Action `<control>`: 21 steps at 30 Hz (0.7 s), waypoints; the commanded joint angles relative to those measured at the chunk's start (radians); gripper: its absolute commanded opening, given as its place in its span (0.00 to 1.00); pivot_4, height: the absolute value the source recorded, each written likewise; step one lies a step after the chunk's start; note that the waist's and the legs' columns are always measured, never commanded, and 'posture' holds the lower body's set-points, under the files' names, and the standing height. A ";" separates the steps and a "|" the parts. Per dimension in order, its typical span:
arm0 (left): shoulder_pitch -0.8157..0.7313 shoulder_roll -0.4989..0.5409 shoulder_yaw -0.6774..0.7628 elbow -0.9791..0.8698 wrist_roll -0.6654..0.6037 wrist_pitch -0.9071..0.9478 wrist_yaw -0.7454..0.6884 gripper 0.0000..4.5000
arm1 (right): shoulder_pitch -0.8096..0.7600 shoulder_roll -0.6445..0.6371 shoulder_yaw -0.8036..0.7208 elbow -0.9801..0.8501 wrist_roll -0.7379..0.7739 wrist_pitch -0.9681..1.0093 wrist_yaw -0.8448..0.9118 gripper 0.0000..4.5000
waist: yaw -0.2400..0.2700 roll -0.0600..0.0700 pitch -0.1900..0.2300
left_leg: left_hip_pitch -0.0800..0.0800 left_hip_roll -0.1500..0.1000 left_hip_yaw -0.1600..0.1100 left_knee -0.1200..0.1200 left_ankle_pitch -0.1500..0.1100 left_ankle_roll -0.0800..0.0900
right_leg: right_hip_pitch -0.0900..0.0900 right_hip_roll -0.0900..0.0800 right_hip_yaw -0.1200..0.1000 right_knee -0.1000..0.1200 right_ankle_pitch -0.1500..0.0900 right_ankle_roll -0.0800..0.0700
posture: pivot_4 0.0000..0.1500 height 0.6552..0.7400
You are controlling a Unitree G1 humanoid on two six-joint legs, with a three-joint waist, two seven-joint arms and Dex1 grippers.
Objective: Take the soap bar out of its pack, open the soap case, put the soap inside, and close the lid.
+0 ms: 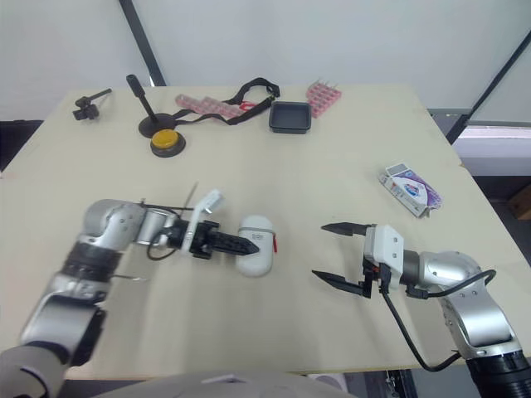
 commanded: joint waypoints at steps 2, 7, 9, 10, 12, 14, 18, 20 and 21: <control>0.049 0.075 0.002 -0.067 0.093 -0.249 -0.125 0.99 | -0.005 -0.010 -0.035 0.005 0.017 -0.004 -0.003 1.00 | 0.007 0.004 0.002 | -0.001 0.000 0.000 -0.001 0.000 0.000 | 0.000 -0.001 -0.001 -0.003 0.000 0.000 | 1.00 0.87; 0.175 0.096 0.106 -0.106 0.206 -0.637 -0.187 0.99 | -0.003 -0.006 -0.053 0.028 0.013 -0.008 -0.020 1.00 | 0.019 0.003 0.003 | -0.008 -0.004 -0.001 -0.001 -0.001 0.001 | 0.000 0.000 -0.004 -0.009 0.003 0.004 | 1.00 0.87; 0.241 0.090 0.132 -0.097 0.280 -0.842 -0.200 0.99 | -0.004 0.004 -0.064 0.044 0.009 -0.018 -0.036 1.00 | 0.016 0.003 0.003 | -0.008 -0.004 -0.001 -0.001 -0.001 0.000 | 0.000 0.000 -0.004 -0.010 0.003 0.005 | 1.00 0.87; 0.273 0.085 0.142 -0.092 0.321 -0.939 -0.196 0.99 | -0.004 0.014 -0.070 0.053 0.006 -0.023 -0.052 1.00 | 0.015 0.003 0.003 | -0.008 -0.004 -0.001 -0.001 -0.001 0.000 | 0.000 0.000 -0.004 -0.010 0.003 0.005 | 1.00 0.87; 0.320 0.058 0.170 -0.096 0.355 -1.043 -0.162 0.99 | -0.002 0.037 -0.080 0.065 0.004 -0.030 -0.084 1.00 | 0.015 0.003 0.003 | -0.008 -0.003 -0.002 -0.001 -0.003 0.002 | 0.000 0.000 -0.004 -0.011 0.004 0.007 | 1.00 0.87; 0.369 0.016 0.198 -0.118 0.374 -1.089 -0.092 0.99 | -0.001 0.075 -0.091 0.077 0.004 -0.031 -0.135 1.00 | 0.017 0.002 0.003 | -0.008 -0.003 -0.002 -0.001 -0.004 0.003 | 0.000 -0.001 -0.004 -0.010 0.004 0.007 | 1.00 0.87; 0.454 -0.050 0.222 -0.182 0.396 -1.119 0.015 0.99 | 0.009 0.107 -0.086 0.089 0.002 -0.039 -0.156 1.00 | 0.016 0.002 0.003 | -0.008 -0.003 -0.002 0.001 -0.004 0.004 | 0.000 -0.001 -0.004 -0.009 0.002 0.004 | 1.00 0.87; 0.520 -0.072 0.211 -0.242 0.418 -1.121 0.063 0.99 | 0.015 0.113 -0.075 0.100 -0.001 -0.053 -0.147 1.00 | 0.014 0.002 0.003 | -0.007 -0.003 -0.001 0.002 -0.003 0.004 | 0.000 -0.001 -0.003 -0.008 0.002 0.004 | 1.00 0.87; 0.546 -0.074 0.204 -0.262 0.422 -1.109 0.076 0.99 | 0.016 0.113 -0.070 0.107 -0.009 -0.063 -0.141 1.00 | 0.012 0.002 0.003 | -0.007 -0.003 -0.001 0.002 -0.004 0.004 | 0.000 -0.002 -0.003 -0.008 0.002 0.003 | 1.00 0.87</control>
